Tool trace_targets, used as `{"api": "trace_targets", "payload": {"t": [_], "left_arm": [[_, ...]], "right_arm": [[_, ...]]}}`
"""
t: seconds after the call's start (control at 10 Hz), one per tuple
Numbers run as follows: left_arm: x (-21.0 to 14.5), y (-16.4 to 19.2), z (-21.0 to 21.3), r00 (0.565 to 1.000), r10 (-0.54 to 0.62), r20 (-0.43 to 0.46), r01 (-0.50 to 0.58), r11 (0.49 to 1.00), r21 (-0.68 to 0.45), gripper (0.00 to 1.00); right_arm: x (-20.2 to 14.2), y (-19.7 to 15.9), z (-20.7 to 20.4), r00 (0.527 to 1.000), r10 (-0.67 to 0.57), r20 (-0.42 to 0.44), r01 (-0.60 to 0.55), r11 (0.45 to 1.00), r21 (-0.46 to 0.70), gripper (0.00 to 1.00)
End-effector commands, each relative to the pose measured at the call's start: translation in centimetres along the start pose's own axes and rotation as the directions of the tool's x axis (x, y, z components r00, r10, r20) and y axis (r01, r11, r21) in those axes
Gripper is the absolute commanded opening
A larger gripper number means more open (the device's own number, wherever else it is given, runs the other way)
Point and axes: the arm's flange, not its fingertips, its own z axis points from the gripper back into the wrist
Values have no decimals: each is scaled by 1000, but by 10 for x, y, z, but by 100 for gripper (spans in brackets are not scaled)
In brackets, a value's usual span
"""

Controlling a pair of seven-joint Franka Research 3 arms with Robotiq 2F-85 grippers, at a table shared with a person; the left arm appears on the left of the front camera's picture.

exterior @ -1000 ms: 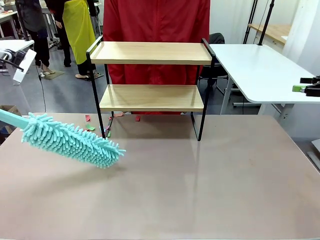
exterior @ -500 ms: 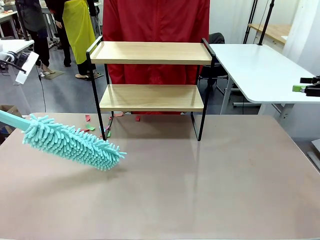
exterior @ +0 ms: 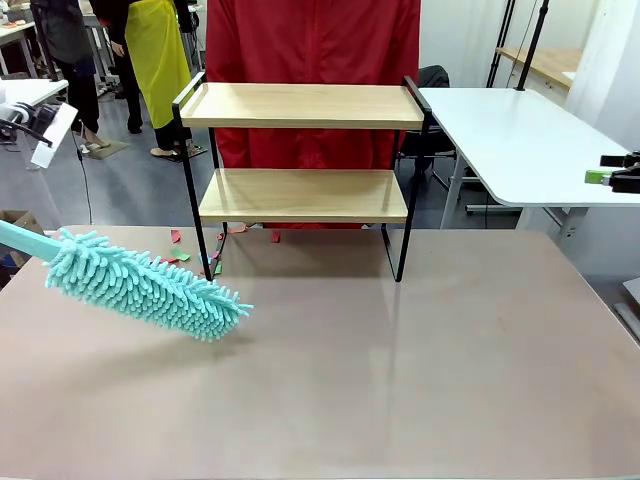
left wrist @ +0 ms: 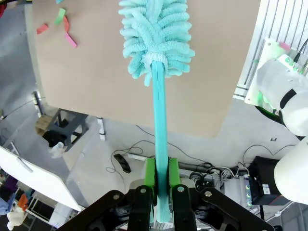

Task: Clean the shelf.
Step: Hand the Duster back to the human.

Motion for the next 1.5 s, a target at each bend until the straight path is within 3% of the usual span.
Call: {"api": "trace_targets", "payload": {"t": [0.0,0.1,0.3,0.6,1.0,1.4], "left_arm": [[-1,-1,2,1000,6,10,-6,1000,-3,13],[0,0,0,1000,0,0,0,1000,0,13],[7,10,-7,993,12,114,-12,1000,6,13],[17,8,-22,966,7,258,-17,999,35,13],[45,13,-48,889,-55,454,27,997,69,13],[71,22,-82,763,-162,626,130,987,97,13]], "right_arm": [[5,3,-2,1000,-10,-15,10,1000,-16,100],[0,0,0,1000,0,0,0,1000,0,100],[35,28,-22,999,18,-29,-15,996,93,100],[59,80,-54,998,43,-42,-35,984,173,100],[83,149,-73,1000,-26,-15,29,909,415,100],[83,182,-98,984,-179,-13,150,782,604,100]]}}
